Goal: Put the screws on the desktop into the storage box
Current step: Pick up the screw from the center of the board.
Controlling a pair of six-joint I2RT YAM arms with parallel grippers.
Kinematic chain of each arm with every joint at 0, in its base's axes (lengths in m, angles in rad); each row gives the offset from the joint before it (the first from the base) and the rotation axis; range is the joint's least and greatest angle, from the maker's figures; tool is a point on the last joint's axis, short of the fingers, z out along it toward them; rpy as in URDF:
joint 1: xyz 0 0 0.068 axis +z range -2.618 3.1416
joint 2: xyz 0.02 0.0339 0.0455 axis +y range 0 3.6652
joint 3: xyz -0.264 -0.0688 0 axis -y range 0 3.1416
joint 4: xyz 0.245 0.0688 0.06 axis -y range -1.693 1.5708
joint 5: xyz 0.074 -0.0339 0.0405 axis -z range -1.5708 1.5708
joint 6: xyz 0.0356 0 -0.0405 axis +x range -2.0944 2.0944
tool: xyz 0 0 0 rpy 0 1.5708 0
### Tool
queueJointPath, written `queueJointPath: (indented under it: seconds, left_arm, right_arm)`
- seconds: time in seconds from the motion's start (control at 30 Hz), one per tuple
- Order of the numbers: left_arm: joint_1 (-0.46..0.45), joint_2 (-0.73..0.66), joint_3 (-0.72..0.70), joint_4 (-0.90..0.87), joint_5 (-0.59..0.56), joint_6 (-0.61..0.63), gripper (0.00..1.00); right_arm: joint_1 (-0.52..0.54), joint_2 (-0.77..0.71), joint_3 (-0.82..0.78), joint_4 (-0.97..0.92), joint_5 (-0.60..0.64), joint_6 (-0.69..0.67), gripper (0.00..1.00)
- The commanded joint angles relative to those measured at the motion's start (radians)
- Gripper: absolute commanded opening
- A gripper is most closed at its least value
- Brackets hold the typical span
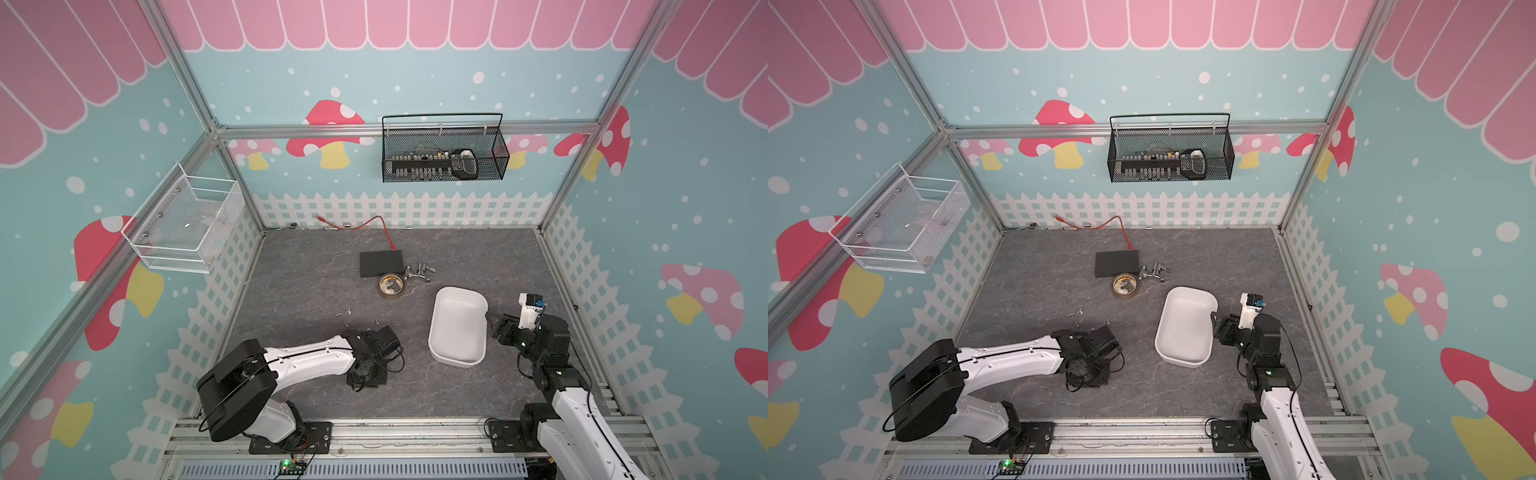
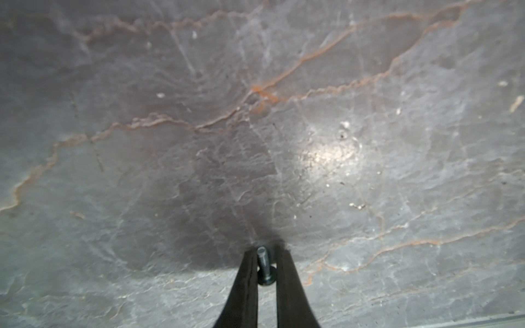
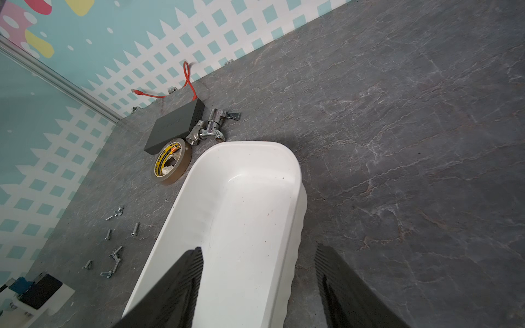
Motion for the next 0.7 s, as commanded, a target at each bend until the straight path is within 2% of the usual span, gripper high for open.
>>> queueJointPath:
  seconds: [0.0, 0.1, 0.43, 0.67]
  left_arm:
    - [-0.002, -0.010, -0.024, -0.037, 0.001, 0.009, 0.05]
    - [-0.002, -0.020, -0.017, -0.049, -0.010, 0.009, 0.00]
    - [-0.002, -0.084, 0.038, -0.054, -0.035, 0.003, 0.00]
    - [-0.004, -0.066, 0.220, -0.042, -0.002, 0.038, 0.00]
  right_arm:
    - [0.006, -0.005, -0.016, 0.016, -0.003, 0.007, 0.70]
    - [0.006, -0.008, -0.017, 0.018, -0.003, 0.007, 0.70]
    - [0.006, -0.007, -0.017, 0.017, -0.003, 0.006, 0.70]
    - [0.006, -0.005, -0.018, 0.019, -0.002, 0.007, 0.70]
